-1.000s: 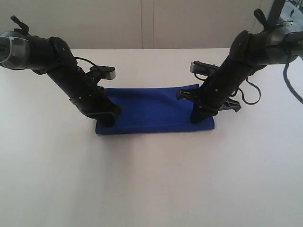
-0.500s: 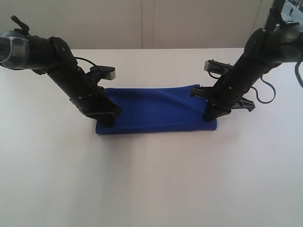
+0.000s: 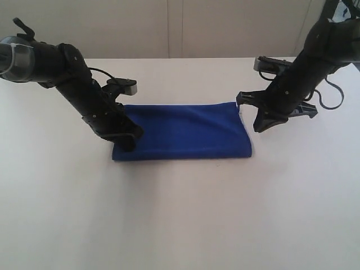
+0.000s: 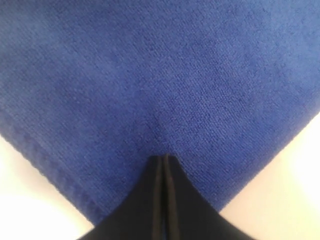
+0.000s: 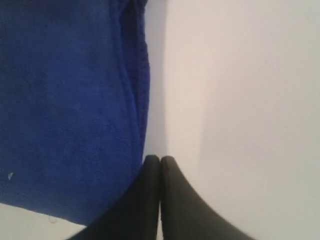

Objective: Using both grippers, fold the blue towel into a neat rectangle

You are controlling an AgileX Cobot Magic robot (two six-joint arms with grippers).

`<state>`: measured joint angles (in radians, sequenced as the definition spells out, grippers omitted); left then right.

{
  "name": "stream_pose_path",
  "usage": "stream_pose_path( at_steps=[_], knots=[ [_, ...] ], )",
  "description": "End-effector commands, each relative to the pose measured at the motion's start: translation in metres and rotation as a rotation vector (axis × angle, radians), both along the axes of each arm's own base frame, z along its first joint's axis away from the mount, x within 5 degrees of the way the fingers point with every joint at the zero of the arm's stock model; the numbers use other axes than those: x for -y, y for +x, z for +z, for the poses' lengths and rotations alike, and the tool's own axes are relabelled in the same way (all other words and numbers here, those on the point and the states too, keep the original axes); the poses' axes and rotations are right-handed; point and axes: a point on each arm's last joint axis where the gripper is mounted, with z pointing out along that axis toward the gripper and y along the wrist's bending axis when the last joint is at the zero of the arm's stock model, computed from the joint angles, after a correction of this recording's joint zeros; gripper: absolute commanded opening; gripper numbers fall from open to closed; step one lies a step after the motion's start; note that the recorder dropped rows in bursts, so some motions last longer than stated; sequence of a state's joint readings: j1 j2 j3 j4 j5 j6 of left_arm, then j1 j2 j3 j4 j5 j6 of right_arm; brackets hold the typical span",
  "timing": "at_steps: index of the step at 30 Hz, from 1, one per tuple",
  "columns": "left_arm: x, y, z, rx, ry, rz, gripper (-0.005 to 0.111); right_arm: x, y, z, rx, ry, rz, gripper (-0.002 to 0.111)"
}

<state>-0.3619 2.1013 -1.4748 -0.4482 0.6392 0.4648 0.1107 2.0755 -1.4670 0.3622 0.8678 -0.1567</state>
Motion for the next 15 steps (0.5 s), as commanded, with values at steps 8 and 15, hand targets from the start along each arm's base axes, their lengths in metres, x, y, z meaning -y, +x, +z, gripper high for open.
stream_pose_path(
  at_steps=[8, 15],
  knots=[
    [-0.003, -0.004, -0.005, -0.031, 0.031, -0.027, 0.000, -0.057, 0.021, 0.006, 0.199, 0.249, 0.071, 0.000],
    [-0.003, -0.004, -0.005, -0.031, 0.031, -0.027, 0.000, -0.068, 0.051, -0.012, 0.256, 0.234, 0.077, 0.000]
  ],
)
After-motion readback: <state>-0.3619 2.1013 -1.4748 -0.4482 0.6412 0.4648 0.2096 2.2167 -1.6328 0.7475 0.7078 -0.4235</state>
